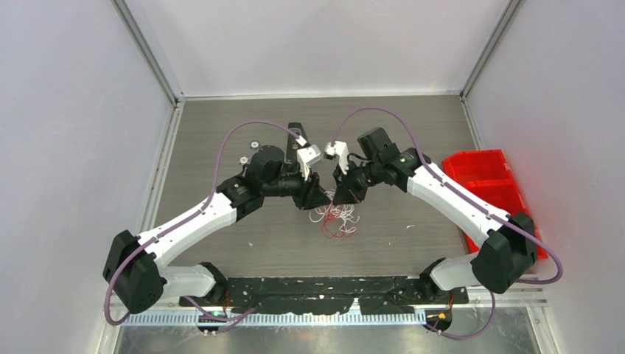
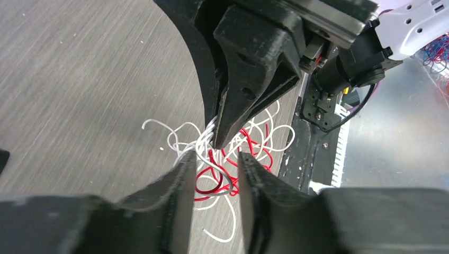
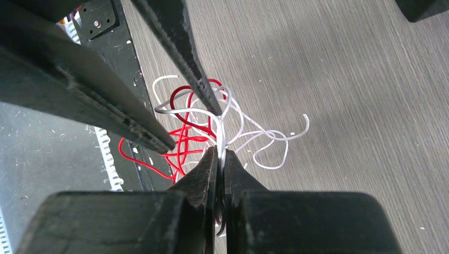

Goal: Untangle the cables

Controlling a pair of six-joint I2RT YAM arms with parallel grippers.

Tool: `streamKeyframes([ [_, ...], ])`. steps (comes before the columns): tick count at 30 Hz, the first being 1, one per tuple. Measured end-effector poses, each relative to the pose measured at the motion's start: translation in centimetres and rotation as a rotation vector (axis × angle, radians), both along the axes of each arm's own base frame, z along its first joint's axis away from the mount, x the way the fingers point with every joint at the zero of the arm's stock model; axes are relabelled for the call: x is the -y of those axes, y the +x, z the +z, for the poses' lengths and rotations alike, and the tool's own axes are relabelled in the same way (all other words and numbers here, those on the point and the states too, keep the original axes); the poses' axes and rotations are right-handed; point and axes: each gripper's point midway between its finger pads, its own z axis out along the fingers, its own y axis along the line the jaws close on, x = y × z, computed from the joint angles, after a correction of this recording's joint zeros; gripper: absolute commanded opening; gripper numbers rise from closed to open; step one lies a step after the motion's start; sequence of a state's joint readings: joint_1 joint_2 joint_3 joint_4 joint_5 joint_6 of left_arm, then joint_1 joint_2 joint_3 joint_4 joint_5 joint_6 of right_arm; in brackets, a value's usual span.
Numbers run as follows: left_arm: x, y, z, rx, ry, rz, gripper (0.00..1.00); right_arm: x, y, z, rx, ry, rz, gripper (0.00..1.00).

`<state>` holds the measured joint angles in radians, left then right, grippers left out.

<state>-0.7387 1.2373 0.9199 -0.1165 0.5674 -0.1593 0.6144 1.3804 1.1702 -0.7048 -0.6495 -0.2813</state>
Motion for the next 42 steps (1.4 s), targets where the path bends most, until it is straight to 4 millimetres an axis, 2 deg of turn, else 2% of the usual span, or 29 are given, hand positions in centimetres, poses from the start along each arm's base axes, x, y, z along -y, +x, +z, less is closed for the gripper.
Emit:
streamKeyframes([
  [2, 0.1, -0.1, -0.1, -0.021, -0.001, 0.005, 0.01, 0.0, 0.0, 0.0, 0.000, 0.000, 0.000, 0.09],
  [3, 0.1, -0.1, -0.1, -0.030, -0.003, 0.007, 0.00, 0.0, 0.0, 0.0, 0.000, 0.000, 0.000, 0.12],
  [8, -0.2, 0.0, 0.7, -0.042, -0.032, 0.017, 0.00, 0.4, -0.5, -1.0, -0.014, -0.017, 0.004, 0.20],
  [13, -2.1, 0.7, 2.7, -0.033, -0.087, 0.075, 0.00, 1.8, -1.1, -3.6, -0.042, -0.069, 0.006, 0.27],
  [18, -4.1, 1.6, 4.5, -0.004, -0.132, 0.133, 0.00, 3.7, -0.3, -5.7, -0.066, -0.113, -0.029, 0.17],
  [25, -7.0, 2.4, 7.0, 0.039, -0.187, 0.205, 0.00, 6.4, 1.7, -9.5, -0.109, -0.207, -0.089, 0.16],
  [27, -8.0, 2.3, 8.0, 0.067, -0.205, 0.221, 0.00, 7.4, 2.0, -10.9, -0.121, -0.246, -0.101, 0.14],
  [30, -9.0, 1.8, 9.6, 0.109, -0.228, 0.234, 0.00, 8.7, 2.3, -12.5, -0.128, -0.306, -0.117, 0.06],
  [33, -10.0, 1.7, 11.8, 0.164, -0.250, 0.255, 0.00, 9.9, 2.8, -13.7, -0.119, -0.362, -0.135, 0.06],
  [39, -13.3, 1.9, 17.1, 0.329, -0.300, 0.364, 0.00, 12.8, 3.9, -14.9, -0.076, -0.454, -0.180, 0.05],
  [42, -15.4, 2.4, 18.7, 0.388, -0.307, 0.453, 0.00, 14.6, 4.5, -15.4, -0.061, -0.502, -0.209, 0.05],
])
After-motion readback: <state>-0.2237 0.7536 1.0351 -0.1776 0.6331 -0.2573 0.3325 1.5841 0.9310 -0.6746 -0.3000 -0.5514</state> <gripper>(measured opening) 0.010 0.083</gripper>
